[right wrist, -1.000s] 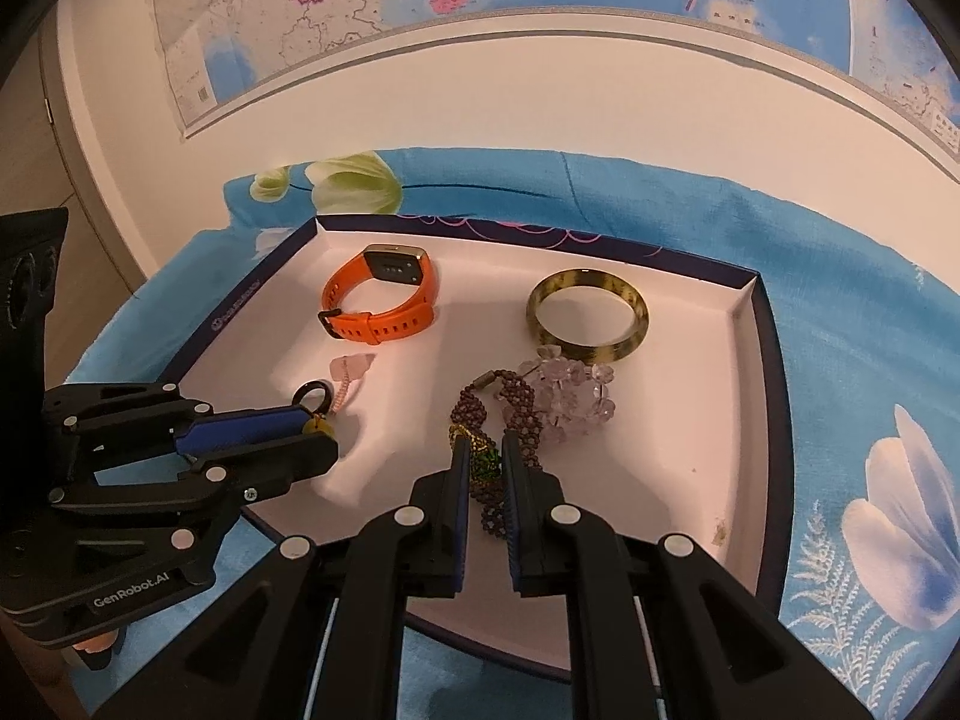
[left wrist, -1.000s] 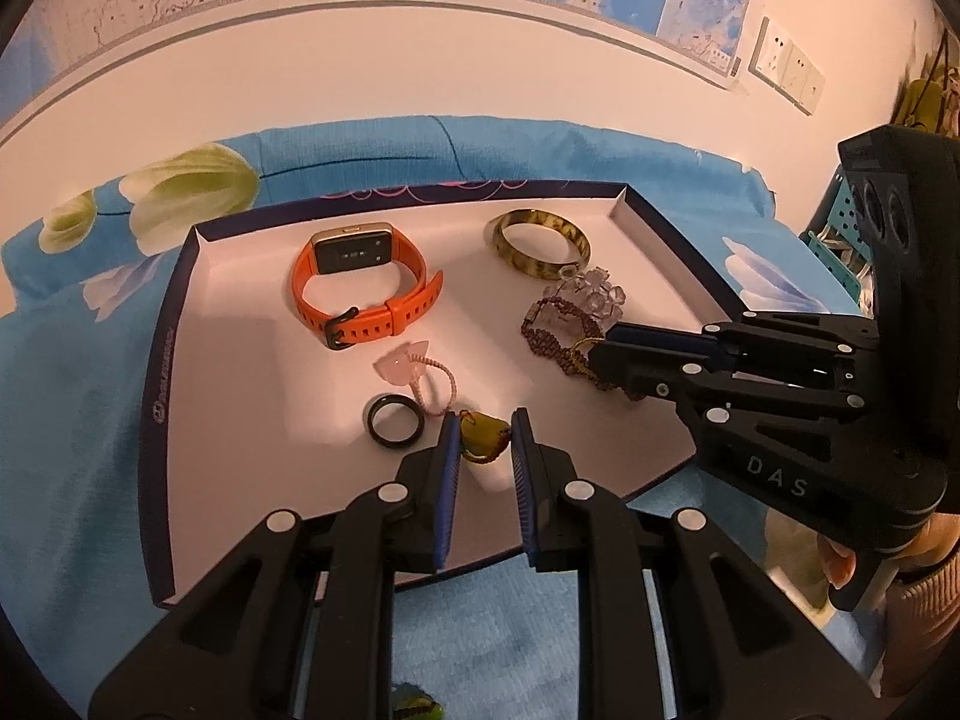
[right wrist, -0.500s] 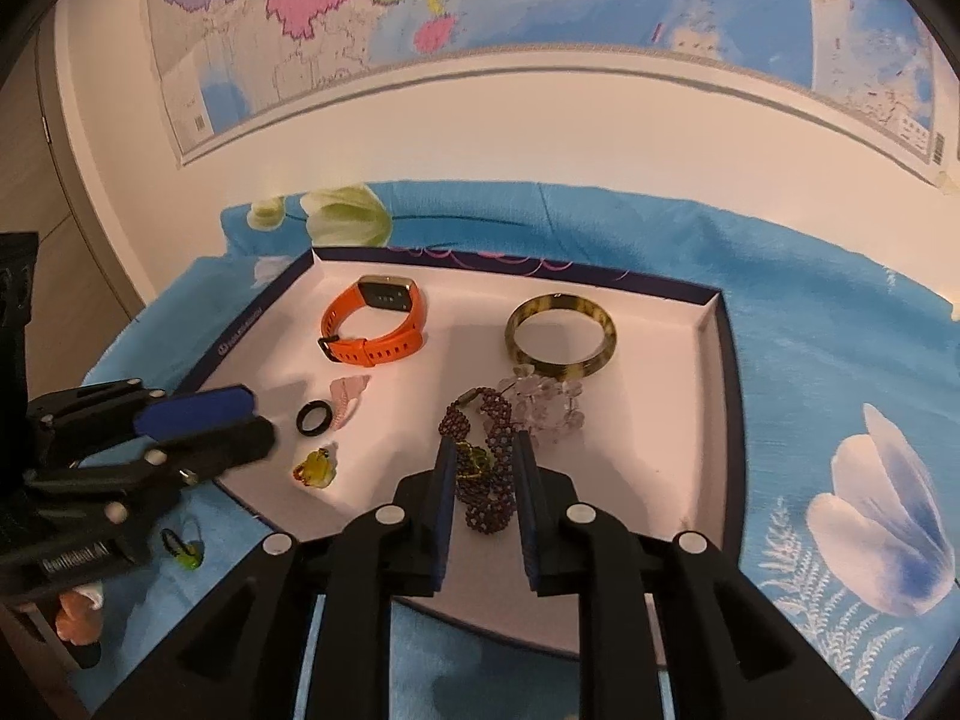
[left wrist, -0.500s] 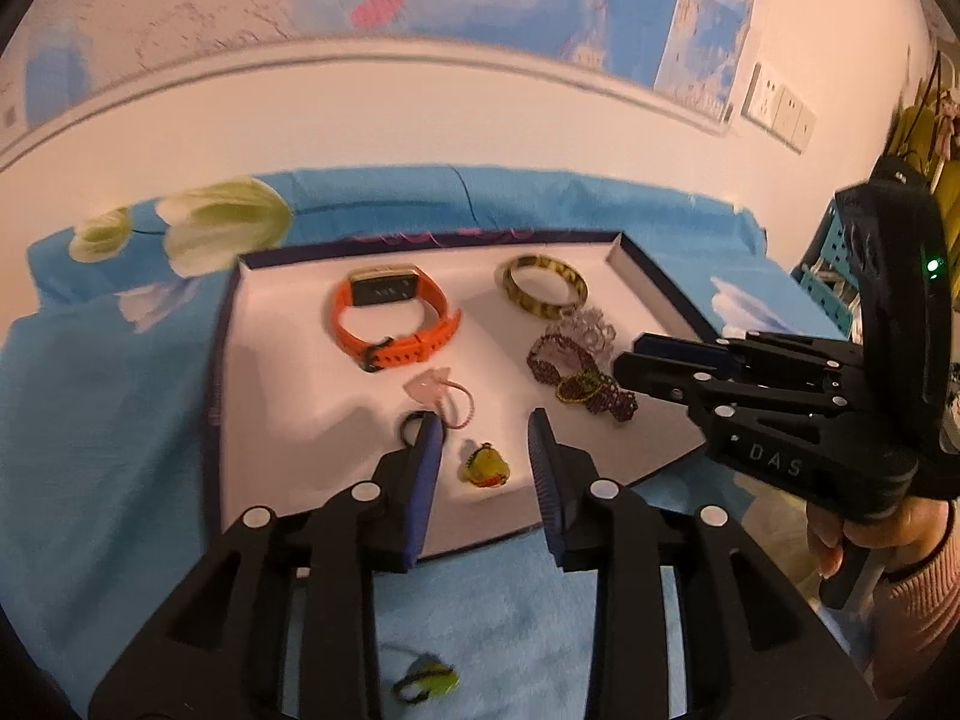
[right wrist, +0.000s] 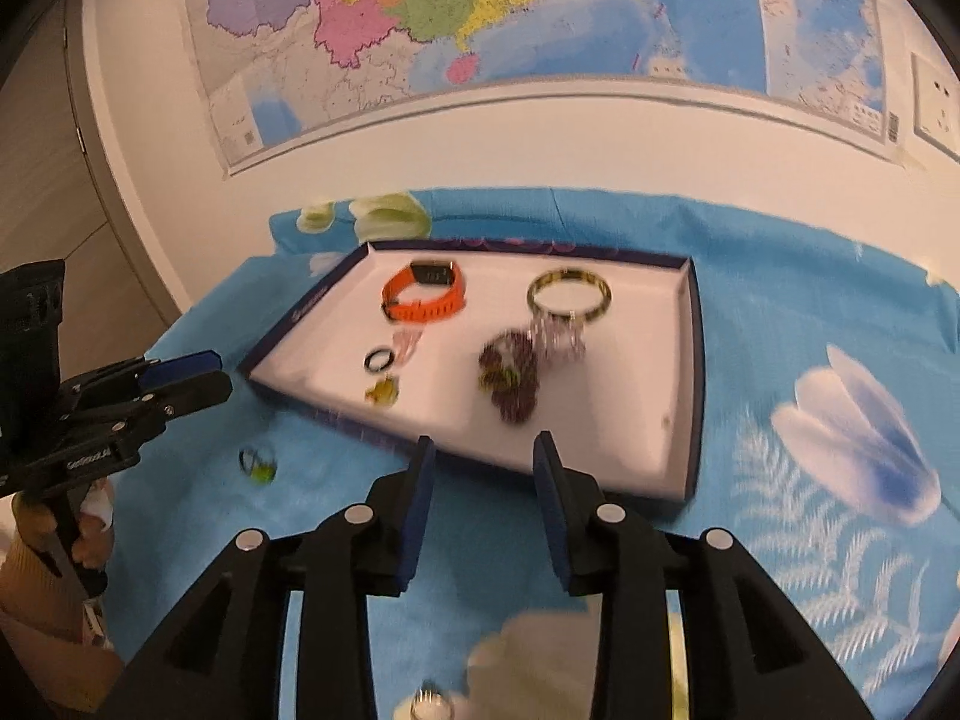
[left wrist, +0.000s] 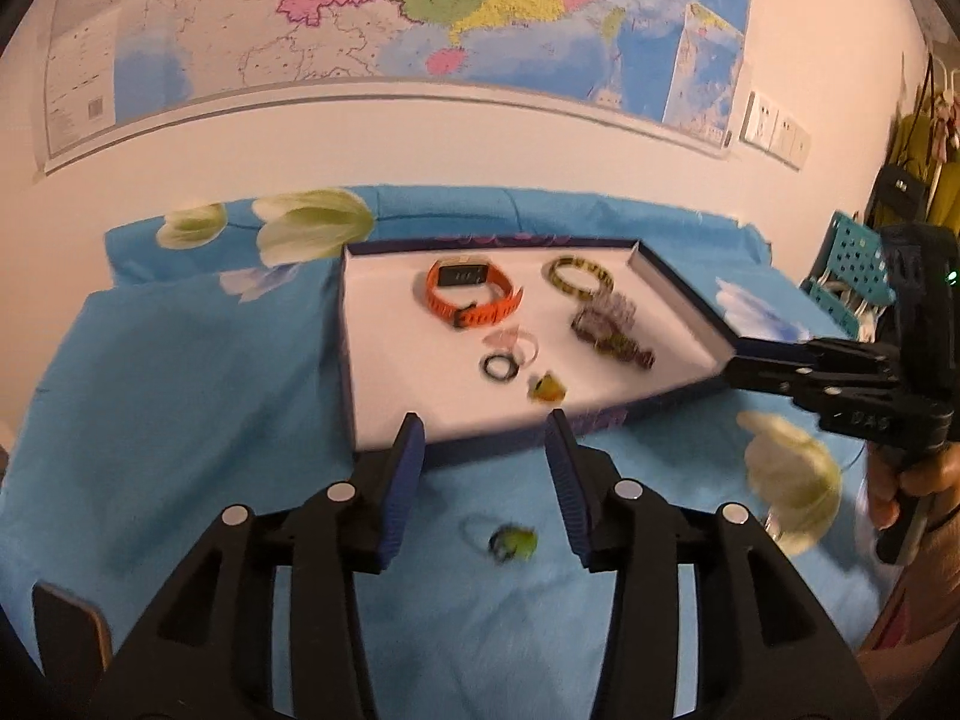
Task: Organize jewelry
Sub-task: 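Move the left tool to the green-bead hair tie while the right tool moves to the silver ring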
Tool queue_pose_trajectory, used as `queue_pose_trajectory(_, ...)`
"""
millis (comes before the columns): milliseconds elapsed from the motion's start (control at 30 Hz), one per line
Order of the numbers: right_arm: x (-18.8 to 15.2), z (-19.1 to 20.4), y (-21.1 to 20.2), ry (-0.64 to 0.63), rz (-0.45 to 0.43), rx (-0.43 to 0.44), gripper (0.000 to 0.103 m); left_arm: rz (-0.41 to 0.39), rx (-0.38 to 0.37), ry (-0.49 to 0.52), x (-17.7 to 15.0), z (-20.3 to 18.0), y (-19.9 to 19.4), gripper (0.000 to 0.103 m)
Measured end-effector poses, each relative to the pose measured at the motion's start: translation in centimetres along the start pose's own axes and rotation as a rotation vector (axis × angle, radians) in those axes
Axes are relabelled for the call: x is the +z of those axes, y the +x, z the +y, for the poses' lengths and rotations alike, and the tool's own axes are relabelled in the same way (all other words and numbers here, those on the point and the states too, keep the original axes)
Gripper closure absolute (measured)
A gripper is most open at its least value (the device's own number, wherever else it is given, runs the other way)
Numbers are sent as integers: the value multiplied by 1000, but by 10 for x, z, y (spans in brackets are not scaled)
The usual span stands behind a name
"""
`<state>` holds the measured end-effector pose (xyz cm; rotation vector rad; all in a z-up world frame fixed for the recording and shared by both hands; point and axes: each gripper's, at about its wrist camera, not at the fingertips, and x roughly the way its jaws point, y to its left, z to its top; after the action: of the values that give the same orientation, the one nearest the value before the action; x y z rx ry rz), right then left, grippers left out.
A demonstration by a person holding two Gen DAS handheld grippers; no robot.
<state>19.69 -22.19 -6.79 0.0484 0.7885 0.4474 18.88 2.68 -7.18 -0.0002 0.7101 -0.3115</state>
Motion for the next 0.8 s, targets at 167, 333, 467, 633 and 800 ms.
queue_pose_trajectory(167, -26, 1, -7, 28, 21, -8, 64, 26, -2, -7, -13, -3, -1, 60)
queue_pose_trajectory(333, -46, 8, -10, 21, 41, -12, 63, 23, -3, 0, -18, -12, -4, 57)
queue_pose_trajectory(467, -58, 13, -14, 25, 51, -11, 62, 25, -1, 6, -22, -17, -7, 55)
queue_pose_trajectory(633, -66, 13, -19, 30, 55, -14, 58, 36, 9, 21, -27, -19, -7, 51)
queue_pose_trajectory(800, -75, 16, -23, 29, 63, -19, 57, 55, 13, 21, -35, -15, -6, 49)
